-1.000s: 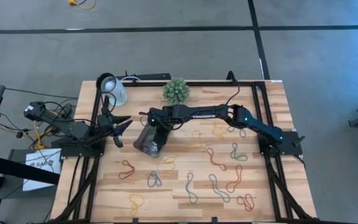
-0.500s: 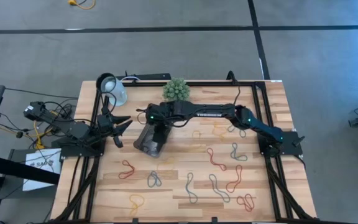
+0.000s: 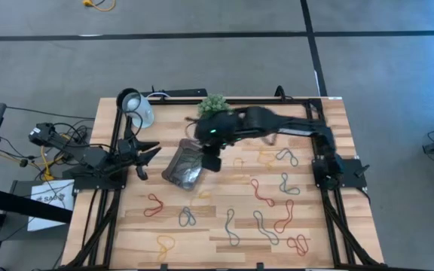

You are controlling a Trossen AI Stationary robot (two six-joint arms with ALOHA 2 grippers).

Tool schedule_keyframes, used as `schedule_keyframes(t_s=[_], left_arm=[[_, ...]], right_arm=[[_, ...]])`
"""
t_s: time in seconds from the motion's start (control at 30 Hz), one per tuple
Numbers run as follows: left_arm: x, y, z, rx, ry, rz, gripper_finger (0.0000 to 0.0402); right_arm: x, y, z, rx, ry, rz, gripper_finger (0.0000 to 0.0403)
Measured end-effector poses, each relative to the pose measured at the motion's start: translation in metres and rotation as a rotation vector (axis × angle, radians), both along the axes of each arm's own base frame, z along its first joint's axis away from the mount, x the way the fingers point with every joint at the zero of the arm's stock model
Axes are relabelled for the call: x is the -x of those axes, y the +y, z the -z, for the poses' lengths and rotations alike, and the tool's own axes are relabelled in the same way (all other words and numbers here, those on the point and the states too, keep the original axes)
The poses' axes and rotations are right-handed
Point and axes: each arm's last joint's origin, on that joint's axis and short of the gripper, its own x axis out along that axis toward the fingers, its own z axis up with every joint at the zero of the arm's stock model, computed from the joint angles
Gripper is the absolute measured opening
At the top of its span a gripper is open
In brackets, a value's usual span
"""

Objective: Pick and place items into bin
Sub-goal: Put the red rubber band into the black bin

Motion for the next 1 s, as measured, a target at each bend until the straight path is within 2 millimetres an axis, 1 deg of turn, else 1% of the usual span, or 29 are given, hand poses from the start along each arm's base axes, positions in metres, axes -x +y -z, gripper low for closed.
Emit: schedule_keyframes(t_s=[0.13,0.23,0.33,0.43,0.53,0.63,0.7,0.77,0.87,0.93,1.0], left_arm=[[0.0,-0.003,0.0,-0.011,0.0,0.05,0.0087],[0.001,-0.006,-0.003,-0.014,-0.024,0.068,0.0087],[0.003,-0.01,-0.006,-0.013,-0.044,0.109,0.0087],[0.005,-0.014,-0.009,-0.014,-0.068,0.149,0.0087],[0.007,-0.018,-0.01,-0.016,-0.08,0.183,0.0087],[0.009,-0.02,-0.01,-0.014,-0.078,0.197,0.0087],[0.009,-0.02,-0.01,-0.012,-0.076,0.19,0.0087],[0.009,-0.02,-0.01,-0.008,-0.079,0.181,0.0087],[0.01,-0.02,-0.012,0.001,-0.09,0.165,0.0087],[0.01,-0.02,-0.012,-0.006,-0.089,0.166,0.0087],[0.01,-0.019,-0.016,-0.003,-0.12,0.163,0.0087]], right_arm=[[0.031,0.015,-0.031,0.016,-0.044,-0.025,0.0107],[0.048,0.032,-0.044,0.097,-0.074,-0.002,0.0107],[0.062,0.053,-0.048,0.142,-0.068,-0.029,0.0107],[0.077,0.07,-0.043,0.154,-0.043,-0.075,0.0108],[0.097,0.077,-0.033,0.158,-0.048,-0.055,0.0108],[0.123,0.073,-0.02,0.14,-0.097,0.017,0.0108],[0.143,0.07,-0.006,0.114,-0.134,0.038,0.0108],[0.164,0.069,0.011,0.09,-0.187,0.028,0.0108],[0.19,0.068,0.045,0.051,-0.256,-0.003,0.0108],[0.204,0.066,0.068,0.027,-0.306,-0.017,0.0108],[0.216,0.063,0.089,-0.004,-0.351,-0.013,0.0108]])
